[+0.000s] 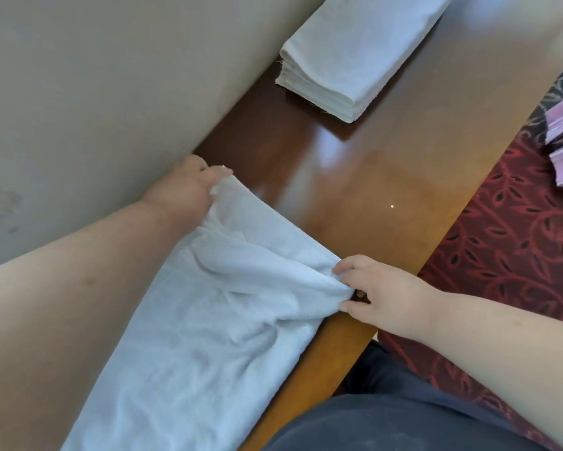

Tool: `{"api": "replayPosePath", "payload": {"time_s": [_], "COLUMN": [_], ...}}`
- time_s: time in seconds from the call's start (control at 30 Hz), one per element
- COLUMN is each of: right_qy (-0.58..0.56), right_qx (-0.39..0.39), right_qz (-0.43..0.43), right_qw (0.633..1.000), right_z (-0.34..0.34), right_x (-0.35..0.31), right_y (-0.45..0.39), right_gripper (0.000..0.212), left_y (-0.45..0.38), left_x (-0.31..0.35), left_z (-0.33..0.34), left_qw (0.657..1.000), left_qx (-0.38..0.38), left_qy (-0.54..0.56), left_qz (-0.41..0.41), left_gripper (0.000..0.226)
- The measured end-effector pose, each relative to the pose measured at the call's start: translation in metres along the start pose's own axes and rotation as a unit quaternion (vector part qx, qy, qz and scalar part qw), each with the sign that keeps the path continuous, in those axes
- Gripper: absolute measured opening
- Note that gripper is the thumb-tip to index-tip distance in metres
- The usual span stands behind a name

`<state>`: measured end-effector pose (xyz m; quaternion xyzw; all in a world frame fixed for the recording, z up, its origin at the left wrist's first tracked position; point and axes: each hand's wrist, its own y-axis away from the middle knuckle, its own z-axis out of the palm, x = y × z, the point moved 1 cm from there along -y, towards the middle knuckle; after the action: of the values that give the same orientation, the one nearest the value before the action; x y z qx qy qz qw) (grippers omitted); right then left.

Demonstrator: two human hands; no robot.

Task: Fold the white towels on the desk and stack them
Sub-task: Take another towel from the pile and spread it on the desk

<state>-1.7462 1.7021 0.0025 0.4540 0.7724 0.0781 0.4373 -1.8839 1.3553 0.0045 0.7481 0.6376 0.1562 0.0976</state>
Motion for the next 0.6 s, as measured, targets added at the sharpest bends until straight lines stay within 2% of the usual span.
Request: {"api": "replayPosePath", "payload": {"time_s": [0.07,0.17,0.23,0.3,0.37,0.4,0.47,0.53,0.6], "right_qy": [-0.009,-0.008,0.003,0.011,0.009,0.011,0.023,0.025,0.018], "right_qx": [0.031,0.066,0.079,0.083,0.08,0.078,0.064,0.058,0.061], "right_qz": [0.003,-0.01,-0.018,-0.029,-0.044,-0.05,-0.038,-0.01,0.012], "right_qw": [0.999,0.998,0.997,0.996,0.996,0.996,0.997,0.998,0.998], "right_z": [0.004,0.003,0.005,0.006,0.005,0.004,0.005,0.008,0.01], "right_x": [0.004,0.0,0.0,0.0,-0.002,-0.002,-0.002,0.002,0.007], "right_y": [-0.004,-0.002,0.003,0.008,0.008,0.006,0.002,-0.003,-0.006], "right_gripper": [0.03,0.032,0.034,0.032,0.023,0.021,0.023,0.034,0.031], "left_y": [-0.001,-0.013,-0.02,-0.025,-0.031,-0.033,-0.035,-0.035,-0.037], "left_x": [0.001,0.0,0.001,0.0,-0.001,-0.002,-0.003,0.0,0.004], "left_z": [0.003,-0.001,-0.004,-0.006,-0.012,-0.015,-0.02,-0.022,-0.022], "left_qw": [0.999,0.999,0.996,0.995,0.998,0.998,0.998,0.994,0.989], "left_qx": [-0.012,-0.044,-0.073,-0.075,-0.054,-0.046,-0.051,-0.095,-0.124], "left_qy": [-0.022,-0.029,-0.044,-0.052,-0.037,-0.029,-0.027,-0.045,-0.076], "left_qz": [0.033,0.005,0.024,0.04,0.026,0.016,0.018,0.033,0.036], "left_gripper": [0.036,0.041,0.045,0.029,0.008,0.005,0.014,0.022,0.014]}}
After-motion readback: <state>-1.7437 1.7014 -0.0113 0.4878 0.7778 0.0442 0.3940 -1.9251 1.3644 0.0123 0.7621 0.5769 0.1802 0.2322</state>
